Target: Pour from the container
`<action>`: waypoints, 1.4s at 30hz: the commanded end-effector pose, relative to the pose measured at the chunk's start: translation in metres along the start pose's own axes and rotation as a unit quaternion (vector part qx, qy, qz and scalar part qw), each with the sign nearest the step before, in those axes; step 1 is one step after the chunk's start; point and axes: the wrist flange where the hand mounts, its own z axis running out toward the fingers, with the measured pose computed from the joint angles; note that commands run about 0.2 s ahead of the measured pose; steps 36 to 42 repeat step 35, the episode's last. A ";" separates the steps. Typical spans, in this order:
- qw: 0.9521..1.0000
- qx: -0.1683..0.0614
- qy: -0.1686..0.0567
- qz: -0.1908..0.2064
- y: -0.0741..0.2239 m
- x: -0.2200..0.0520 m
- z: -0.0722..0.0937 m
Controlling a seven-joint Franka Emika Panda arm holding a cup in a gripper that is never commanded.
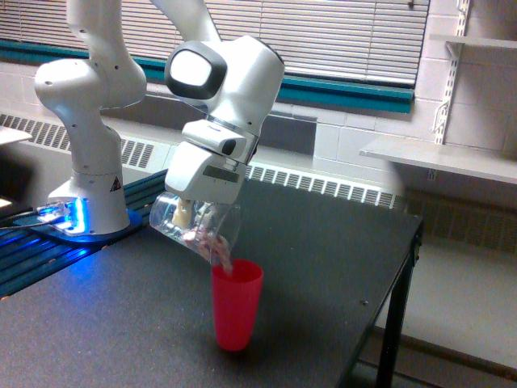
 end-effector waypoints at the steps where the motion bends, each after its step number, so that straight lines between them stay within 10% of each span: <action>1: 1.000 -0.004 0.004 -0.014 -0.002 0.000 -0.005; 42: 0.998 0.033 0.053 0.016 0.010 0.002 -0.045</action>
